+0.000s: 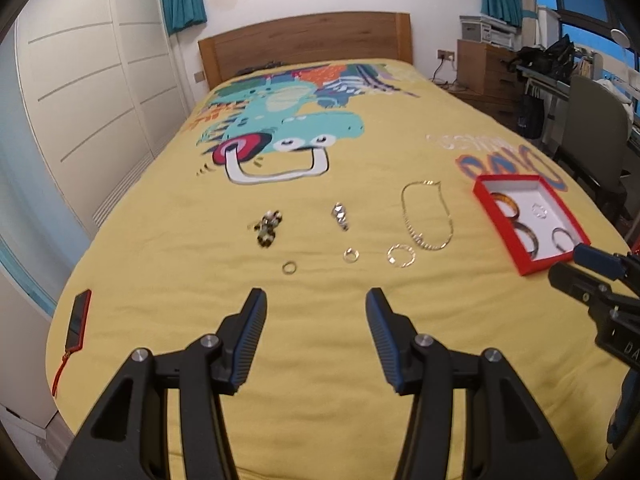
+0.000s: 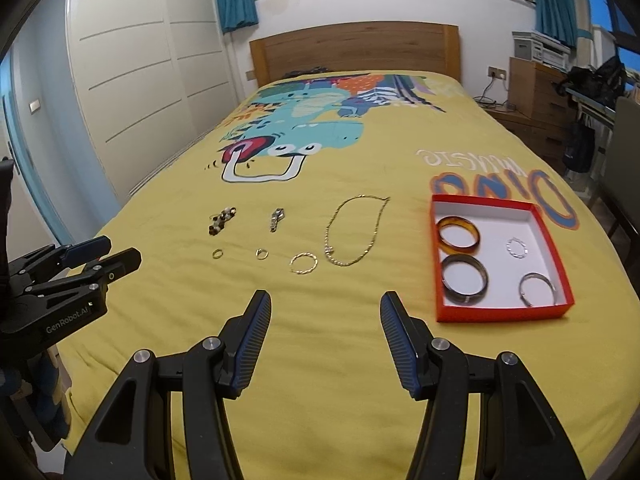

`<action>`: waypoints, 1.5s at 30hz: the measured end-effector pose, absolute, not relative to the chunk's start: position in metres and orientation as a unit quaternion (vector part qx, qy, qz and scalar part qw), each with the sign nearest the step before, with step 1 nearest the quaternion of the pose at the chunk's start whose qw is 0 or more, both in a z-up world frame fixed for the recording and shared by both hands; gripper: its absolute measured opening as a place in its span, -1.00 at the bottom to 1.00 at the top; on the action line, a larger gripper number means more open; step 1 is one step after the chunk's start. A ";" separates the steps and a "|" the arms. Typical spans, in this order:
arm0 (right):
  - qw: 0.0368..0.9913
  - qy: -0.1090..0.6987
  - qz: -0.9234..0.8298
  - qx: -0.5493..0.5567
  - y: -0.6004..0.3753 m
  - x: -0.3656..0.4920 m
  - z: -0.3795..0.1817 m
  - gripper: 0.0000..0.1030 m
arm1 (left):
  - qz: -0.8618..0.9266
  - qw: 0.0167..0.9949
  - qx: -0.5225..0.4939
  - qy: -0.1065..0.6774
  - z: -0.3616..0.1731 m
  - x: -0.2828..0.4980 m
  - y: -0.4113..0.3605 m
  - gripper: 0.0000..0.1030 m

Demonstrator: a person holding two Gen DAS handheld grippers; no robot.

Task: Organize jewelry
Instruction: 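Withdraw both open tools from the box back over the bedspread, then lower the left tool onto the plain silver ring while the right tool grasps the twisted silver hoop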

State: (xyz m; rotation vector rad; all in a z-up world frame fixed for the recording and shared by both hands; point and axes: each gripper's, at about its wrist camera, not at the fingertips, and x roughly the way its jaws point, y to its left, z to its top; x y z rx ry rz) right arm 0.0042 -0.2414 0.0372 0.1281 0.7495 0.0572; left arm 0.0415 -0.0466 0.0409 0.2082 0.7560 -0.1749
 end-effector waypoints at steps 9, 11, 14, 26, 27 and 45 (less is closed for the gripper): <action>0.911 0.403 0.050 0.072 -0.234 0.041 0.001 -0.06 | -0.060 0.905 0.063 0.417 -0.014 0.059 0.013 -0.03; 0.907 0.411 0.055 0.074 -0.232 0.050 -0.007 -0.09 | -0.050 0.902 0.051 0.426 -0.023 0.067 0.025 -0.03; 0.901 0.423 0.063 0.075 -0.229 0.067 -0.021 -0.11 | -0.036 0.897 0.041 0.439 -0.036 0.083 0.036 -0.03; 0.878 0.463 0.091 0.081 -0.213 0.140 -0.077 -0.20 | -0.083 0.880 -0.005 0.468 -0.076 0.169 0.021 -0.05; 0.876 0.466 0.092 0.080 -0.212 0.145 -0.081 -0.20 | -0.087 0.878 -0.007 0.471 -0.079 0.177 0.018 -0.05; 0.872 0.478 0.085 0.062 -0.199 0.194 -0.112 -0.21 | -0.096 0.872 0.028 0.479 -0.118 0.236 -0.011 -0.63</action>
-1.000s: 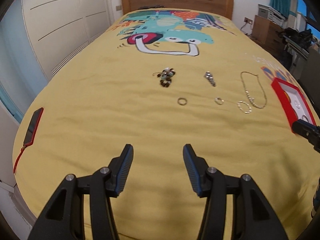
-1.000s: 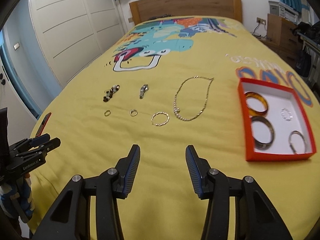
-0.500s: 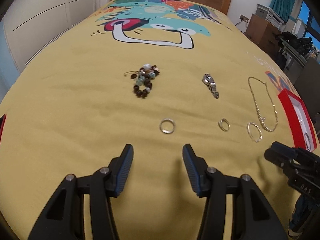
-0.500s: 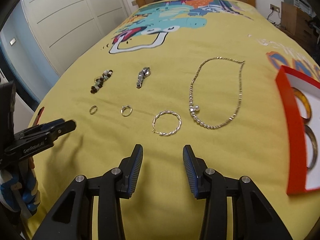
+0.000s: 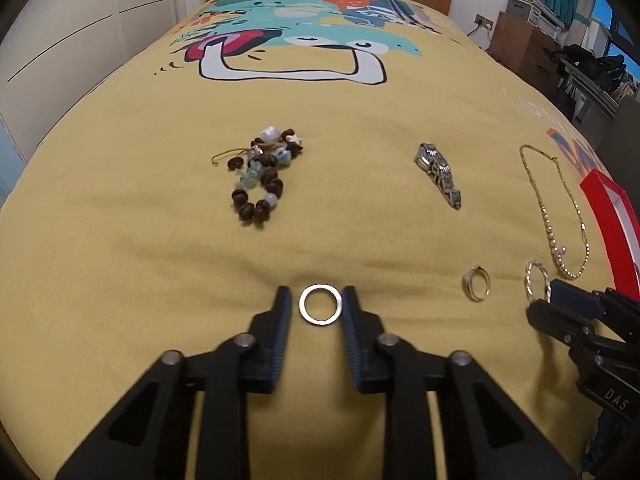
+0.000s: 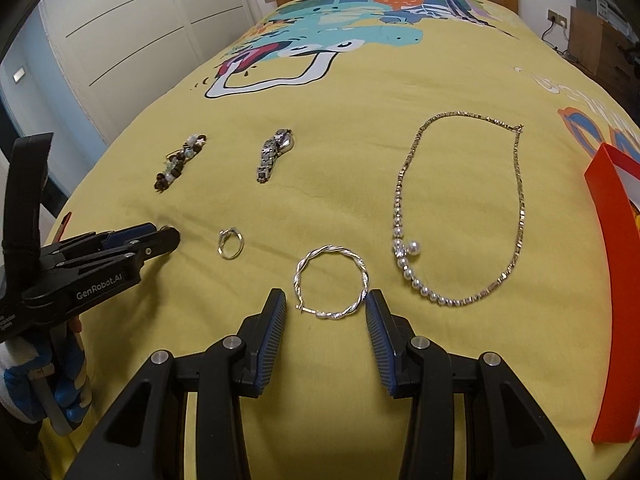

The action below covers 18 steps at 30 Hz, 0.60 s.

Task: Organize jewelry
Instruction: 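Lower the left tool onto the plain silver ring while the right tool grasps the twisted silver hoop, then carry the silver ring and twisted hoop into the red box and release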

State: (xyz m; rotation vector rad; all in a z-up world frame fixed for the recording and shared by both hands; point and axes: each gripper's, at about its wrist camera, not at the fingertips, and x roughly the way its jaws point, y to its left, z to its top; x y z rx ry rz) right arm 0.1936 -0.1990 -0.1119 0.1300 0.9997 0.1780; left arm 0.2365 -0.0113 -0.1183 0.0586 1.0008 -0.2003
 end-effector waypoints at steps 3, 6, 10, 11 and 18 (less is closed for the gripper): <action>0.873 0.478 0.077 0.054 -0.196 0.196 -0.114 -0.28 | -0.098 0.874 0.035 0.474 -0.118 0.234 -0.013 -0.63; 0.875 0.476 0.075 0.051 -0.194 0.195 -0.113 -0.29 | -0.098 0.876 0.035 0.470 -0.114 0.230 -0.012 -0.63; 0.879 0.466 0.077 0.062 -0.198 0.189 -0.104 -0.30 | -0.095 0.879 0.040 0.465 -0.105 0.222 -0.012 -0.63; 0.881 0.463 0.077 0.064 -0.199 0.187 -0.101 -0.30 | -0.095 0.880 0.041 0.463 -0.101 0.218 -0.013 -0.63; 0.897 0.427 0.075 0.081 -0.217 0.160 -0.065 -0.30 | -0.118 0.883 0.051 0.452 -0.071 0.195 -0.036 -0.63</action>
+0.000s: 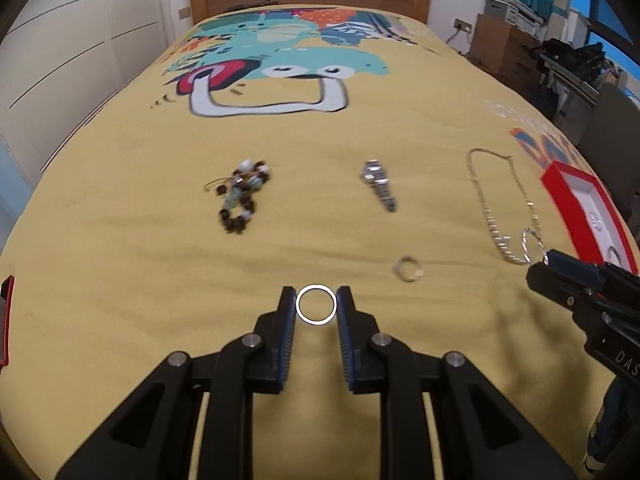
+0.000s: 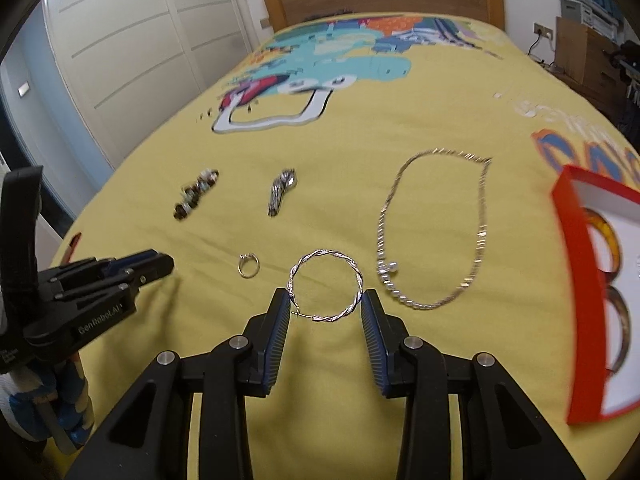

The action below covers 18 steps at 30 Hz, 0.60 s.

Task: Organize jewelry
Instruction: 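Carry the silver ring and twisted hoop into the red box and release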

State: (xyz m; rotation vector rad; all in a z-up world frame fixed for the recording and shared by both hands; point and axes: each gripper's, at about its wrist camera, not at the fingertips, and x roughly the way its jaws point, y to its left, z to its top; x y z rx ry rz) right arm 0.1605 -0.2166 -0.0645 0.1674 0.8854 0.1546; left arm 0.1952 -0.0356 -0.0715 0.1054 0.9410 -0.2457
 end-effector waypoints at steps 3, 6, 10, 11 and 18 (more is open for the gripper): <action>0.905 0.412 0.060 0.089 -0.240 0.144 -0.047 -0.30 | -0.145 0.883 0.056 0.444 -0.057 0.184 -0.064 -0.63; 0.910 0.403 0.038 0.094 -0.270 0.131 -0.036 -0.30 | -0.179 0.879 0.067 0.436 -0.045 0.176 -0.104 -0.63; 0.910 0.403 -0.011 0.093 -0.332 0.113 -0.030 -0.30 | -0.236 0.867 0.084 0.430 -0.035 0.166 -0.170 -0.63; 0.909 0.406 -0.024 0.092 -0.349 0.109 -0.030 -0.30 | -0.252 0.863 0.091 0.428 -0.033 0.163 -0.190 -0.63; 0.890 0.438 -0.089 0.091 -0.446 0.089 -0.047 -0.30 | -0.342 0.829 0.118 0.426 -0.035 0.148 -0.308 -0.63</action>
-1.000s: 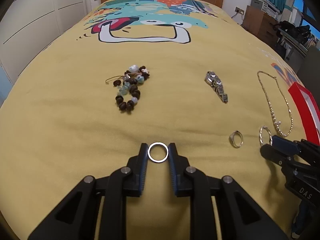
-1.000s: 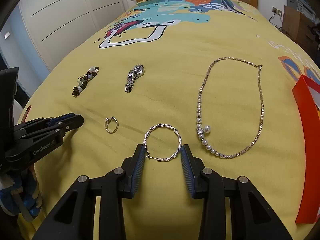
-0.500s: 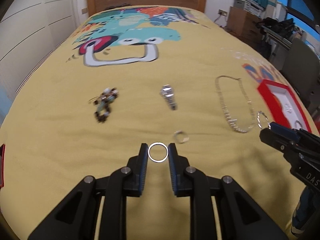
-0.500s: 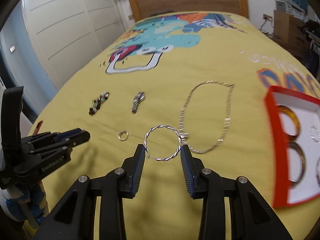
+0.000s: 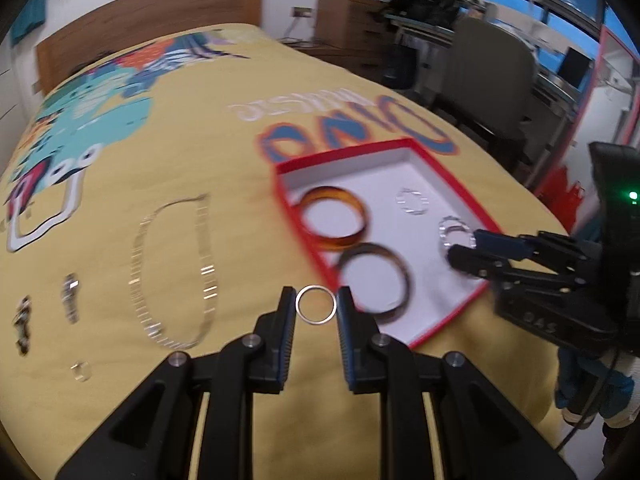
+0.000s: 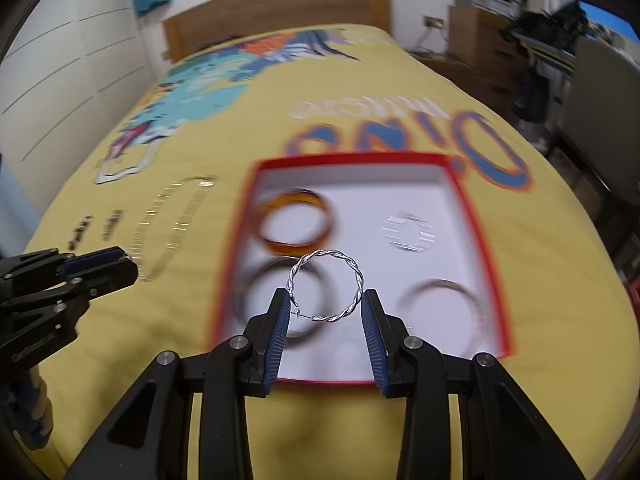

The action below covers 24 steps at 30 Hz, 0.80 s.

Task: Organize jewelry
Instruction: 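Carry the silver ring and twisted hoop into the red box and release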

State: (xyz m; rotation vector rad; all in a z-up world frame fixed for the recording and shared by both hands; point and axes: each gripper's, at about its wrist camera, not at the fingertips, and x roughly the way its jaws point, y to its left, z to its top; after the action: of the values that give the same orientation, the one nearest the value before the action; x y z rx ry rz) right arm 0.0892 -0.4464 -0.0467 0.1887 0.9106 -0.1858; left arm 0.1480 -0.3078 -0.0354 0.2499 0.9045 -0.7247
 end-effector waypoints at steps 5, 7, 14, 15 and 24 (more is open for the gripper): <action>0.879 0.460 -0.089 0.082 -0.480 0.110 -0.068 -0.30 | -0.360 0.809 0.154 0.440 -0.057 0.149 -0.368 -0.63; 0.877 0.465 -0.086 0.078 -0.486 0.119 -0.075 -0.30 | -0.361 0.802 0.165 0.447 -0.067 0.150 -0.382 -0.63; 0.869 0.488 -0.064 0.049 -0.498 0.143 -0.090 -0.29 | -0.355 0.790 0.175 0.468 -0.096 0.156 -0.399 -0.63; 0.868 0.492 -0.060 0.039 -0.497 0.145 -0.091 -0.29 | -0.356 0.789 0.177 0.469 -0.099 0.156 -0.400 -0.63; 0.859 0.510 -0.042 -0.001 -0.497 0.149 -0.093 -0.09 | -0.357 0.796 0.184 0.454 -0.099 0.151 -0.399 -0.61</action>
State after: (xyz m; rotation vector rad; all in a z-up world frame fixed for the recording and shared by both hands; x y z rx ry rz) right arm 0.1486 -0.4969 -0.0926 -0.0014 1.0708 -0.0892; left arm 0.1509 -0.3987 -0.0988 0.3957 0.9746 -0.7670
